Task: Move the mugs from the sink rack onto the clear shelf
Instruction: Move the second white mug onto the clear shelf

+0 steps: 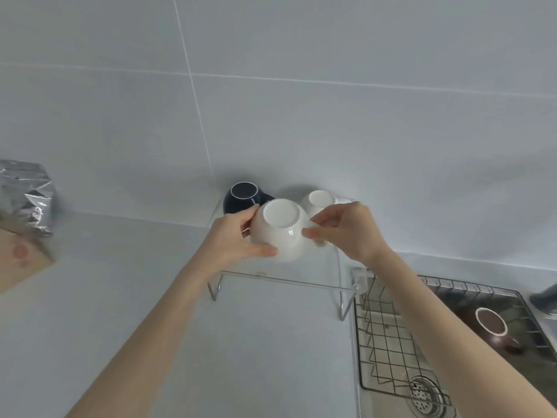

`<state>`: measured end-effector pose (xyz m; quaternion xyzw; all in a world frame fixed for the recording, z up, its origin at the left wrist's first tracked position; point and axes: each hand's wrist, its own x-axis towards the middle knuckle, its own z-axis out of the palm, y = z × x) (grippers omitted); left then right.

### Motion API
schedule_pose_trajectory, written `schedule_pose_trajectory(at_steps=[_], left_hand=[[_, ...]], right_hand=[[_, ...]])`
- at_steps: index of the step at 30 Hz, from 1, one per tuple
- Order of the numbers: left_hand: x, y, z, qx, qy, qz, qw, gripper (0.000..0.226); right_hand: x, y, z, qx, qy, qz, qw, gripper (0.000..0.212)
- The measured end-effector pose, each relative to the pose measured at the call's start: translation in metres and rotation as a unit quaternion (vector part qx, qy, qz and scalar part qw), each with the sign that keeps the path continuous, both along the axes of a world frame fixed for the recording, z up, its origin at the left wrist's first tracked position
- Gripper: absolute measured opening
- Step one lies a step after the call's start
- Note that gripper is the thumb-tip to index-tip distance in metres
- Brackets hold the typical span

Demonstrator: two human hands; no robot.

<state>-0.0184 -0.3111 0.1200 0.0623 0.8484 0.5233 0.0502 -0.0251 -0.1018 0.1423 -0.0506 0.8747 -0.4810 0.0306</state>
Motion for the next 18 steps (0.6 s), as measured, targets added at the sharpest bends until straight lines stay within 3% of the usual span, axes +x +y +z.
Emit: schedule_pose_trajectory(at_steps=[4,9,18], left_hand=[[-0.006,-0.040,-0.011,-0.036,-0.032,-0.010,0.999,0.101],[-0.013,-0.072,-0.025,-0.070,-0.037,-0.004,0.997,0.080],[-0.017,-0.090,-0.042,-0.067,-0.043,0.013,0.997,0.081]], right_hand=[[-0.009,-0.042,-0.019,0.003,-0.011,0.008,1.000,0.015],[-0.016,-0.075,-0.040,0.001,-0.016,0.013,1.000,0.016],[-0.021,-0.093,-0.057,-0.021,-0.025,0.017,0.999,0.012]])
